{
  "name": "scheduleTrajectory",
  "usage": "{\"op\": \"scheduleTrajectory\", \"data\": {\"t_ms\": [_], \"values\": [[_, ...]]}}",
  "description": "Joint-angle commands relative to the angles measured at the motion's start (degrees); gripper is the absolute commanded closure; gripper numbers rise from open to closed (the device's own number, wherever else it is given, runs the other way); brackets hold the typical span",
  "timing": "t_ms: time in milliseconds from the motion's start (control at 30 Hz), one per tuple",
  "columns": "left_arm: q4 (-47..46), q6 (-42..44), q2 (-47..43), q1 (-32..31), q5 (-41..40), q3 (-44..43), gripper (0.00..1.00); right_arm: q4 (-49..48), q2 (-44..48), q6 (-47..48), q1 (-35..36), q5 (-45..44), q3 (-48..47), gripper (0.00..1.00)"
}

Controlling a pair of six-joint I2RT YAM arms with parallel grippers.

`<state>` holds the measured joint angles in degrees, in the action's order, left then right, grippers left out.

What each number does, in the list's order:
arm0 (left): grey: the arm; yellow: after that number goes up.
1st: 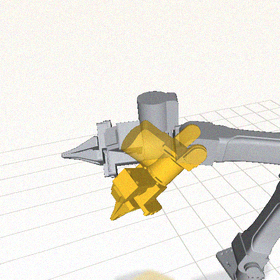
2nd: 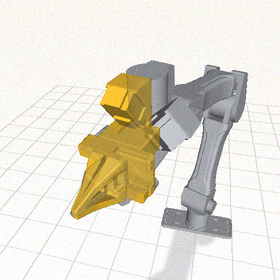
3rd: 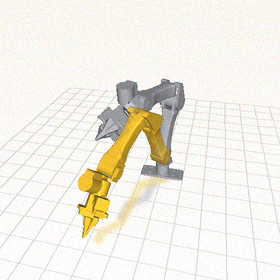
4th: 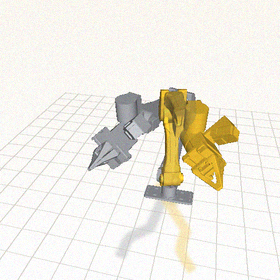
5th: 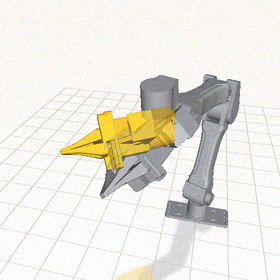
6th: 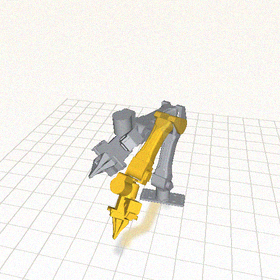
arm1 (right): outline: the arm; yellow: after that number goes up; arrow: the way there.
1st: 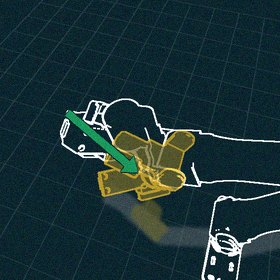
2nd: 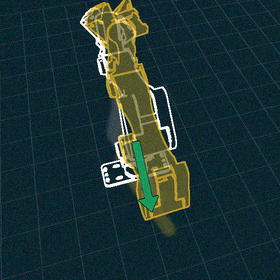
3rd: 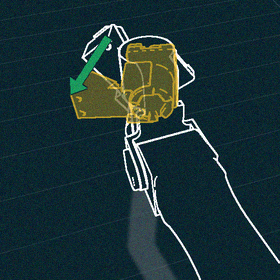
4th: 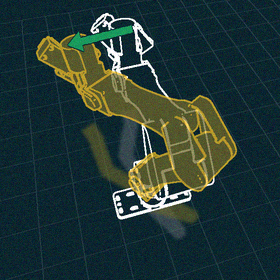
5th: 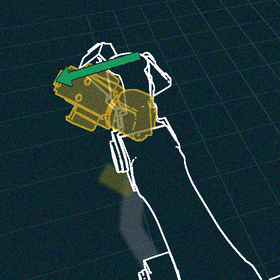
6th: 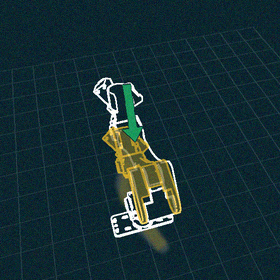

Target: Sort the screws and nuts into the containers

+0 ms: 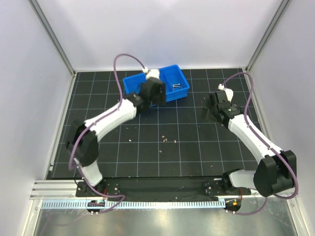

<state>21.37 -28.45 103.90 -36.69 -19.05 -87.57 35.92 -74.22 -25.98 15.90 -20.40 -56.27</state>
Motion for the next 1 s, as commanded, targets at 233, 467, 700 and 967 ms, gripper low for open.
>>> {"op": "scheduleTrajectory", "data": {"t_ms": [233,467,700,967], "values": [[6.0,-16.0,-1.7,-23.8,-9.7,11.3,0.34,1.1,6.5,-3.7,-0.3,-0.4,4.8,0.01],[9.6,-21.9,6.7,-28.4,-13.6,7.2,0.43,2.4,10.7,-5.1,-0.3,-2.6,6.9,0.01],[8.1,-23.1,11.9,-28.7,-11.9,6.1,0.51,2.2,13.7,-5.5,-0.3,-2.1,8.1,0.00],[8.2,-23.7,14.1,-28.7,-12.1,5.8,0.54,2.0,14.4,-5.2,-0.3,-0.9,8.3,0.00]]}}
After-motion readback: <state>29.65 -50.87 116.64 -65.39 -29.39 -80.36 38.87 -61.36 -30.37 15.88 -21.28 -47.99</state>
